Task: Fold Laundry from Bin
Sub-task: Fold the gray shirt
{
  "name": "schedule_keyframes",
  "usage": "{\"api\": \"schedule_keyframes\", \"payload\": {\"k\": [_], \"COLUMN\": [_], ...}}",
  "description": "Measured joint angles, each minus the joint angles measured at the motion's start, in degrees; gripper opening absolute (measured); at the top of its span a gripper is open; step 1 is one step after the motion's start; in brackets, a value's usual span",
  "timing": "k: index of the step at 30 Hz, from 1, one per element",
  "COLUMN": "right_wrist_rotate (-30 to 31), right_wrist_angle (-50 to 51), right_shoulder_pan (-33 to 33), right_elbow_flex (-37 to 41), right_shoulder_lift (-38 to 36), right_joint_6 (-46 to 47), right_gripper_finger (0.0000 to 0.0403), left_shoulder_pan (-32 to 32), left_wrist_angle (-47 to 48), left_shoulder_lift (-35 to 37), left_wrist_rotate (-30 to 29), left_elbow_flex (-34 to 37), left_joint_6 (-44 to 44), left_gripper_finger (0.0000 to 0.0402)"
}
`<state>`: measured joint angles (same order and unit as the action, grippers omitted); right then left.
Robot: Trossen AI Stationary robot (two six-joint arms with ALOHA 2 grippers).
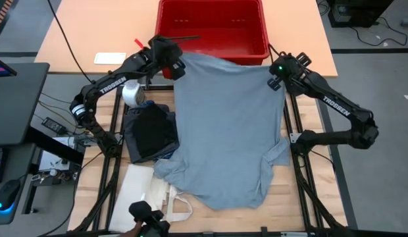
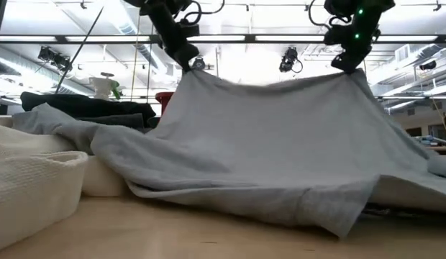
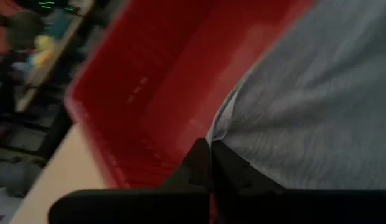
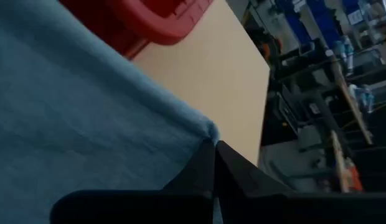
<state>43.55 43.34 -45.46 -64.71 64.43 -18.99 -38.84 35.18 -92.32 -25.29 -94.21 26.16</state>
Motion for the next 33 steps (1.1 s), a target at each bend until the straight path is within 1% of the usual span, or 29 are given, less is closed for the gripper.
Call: {"api": "schedule_keyframes", "payload": {"k": [1, 3, 4, 8, 10, 12, 14, 16, 17, 20, 21, 23, 25, 27, 31, 33], "right_wrist_rotate": [1.3, 1.4, 0.8, -5.4, -6.5, -6.3, -5.2, -2.5, 0.3, 9.0, 10.0, 10.2, 8.1, 4.4, -2.5, -5.1], "right_wrist_angle": [-0.1, 0.0, 0.0, 0.5, 0.8, 1.4, 2.0, 1.7, 1.0, -3.2, -4.1, -4.1, -2.2, 0.9, 6.4, 8.9], "right_shoulder_pan": [0.0, 0.0, 0.0, 0.3, 0.6, 1.3, 2.4, 4.4, 5.5, 8.8, 9.8, 11.9, 14.1, 16.1, 19.8, 21.6], "right_elbow_flex": [0.0, 0.0, 0.0, 0.0, 0.0, 0.0, 0.0, 0.0, 0.0, 0.0, 0.0, 0.0, 0.0, 0.0, 0.0, 0.0], "right_shoulder_lift": [0.3, 0.9, 1.2, 1.8, 2.0, 1.9, 1.4, 0.4, -0.2, -1.5, -2.1, -3.3, -4.5, -5.7, -8.2, -9.3], "right_joint_6": [-0.5, -1.1, -1.0, -0.7, -0.6, -0.5, -0.3, -0.3, -0.3, -3.6, -5.0, -6.8, -7.9, -8.2, -7.9, -6.9], "right_gripper_finger": [0.0012, 0.0012, 0.0012, 0.0012, 0.0012, 0.0012, 0.0012, 0.0012, 0.0012, 0.0012, 0.0012, 0.0012, 0.0012, 0.0012, 0.0012, 0.0012], "left_shoulder_pan": [0.0, 0.1, 0.1, 0.1, 0.3, 0.8, 1.7, 3.1, 3.8, 5.5, 6.1, 7.5, 9.5, 11.8, 16.3, 18.4], "left_wrist_angle": [-0.7, -1.2, -1.1, 0.9, 3.1, 5.5, 8.0, 8.3, 7.3, 1.7, -0.3, -2.1, -1.6, -0.4, 6.0, 9.3], "left_shoulder_lift": [0.0, 0.0, 0.0, 0.0, 0.0, 0.0, 0.0, 0.1, 0.2, 0.6, 0.6, 1.1, 1.8, 2.7, 4.5, 5.3], "left_wrist_rotate": [-1.1, -1.6, -1.6, -1.7, -1.7, -1.7, -1.7, -1.8, -2.5, -7.6, -8.7, -9.2, -9.3, -7.9, -3.4, -2.9], "left_elbow_flex": [0.0, 0.0, 0.0, 0.0, 0.0, 0.0, 0.0, 0.0, 0.0, 0.0, 0.0, 0.0, 0.0, 0.0, 0.0, 0.0], "left_joint_6": [0.1, 0.3, 0.5, 0.6, 0.5, 0.5, 0.6, 0.9, 1.6, 5.5, 6.8, 8.8, 10.2, 10.7, 9.7, 8.2], "left_gripper_finger": [0.0002, 0.0002, 0.0002, 0.0002, 0.0002, 0.0002, 0.0002, 0.0002, 0.0002, 0.0002, 0.0002, 0.0002, 0.0002, 0.0002, 0.0002, 0.0002]}}
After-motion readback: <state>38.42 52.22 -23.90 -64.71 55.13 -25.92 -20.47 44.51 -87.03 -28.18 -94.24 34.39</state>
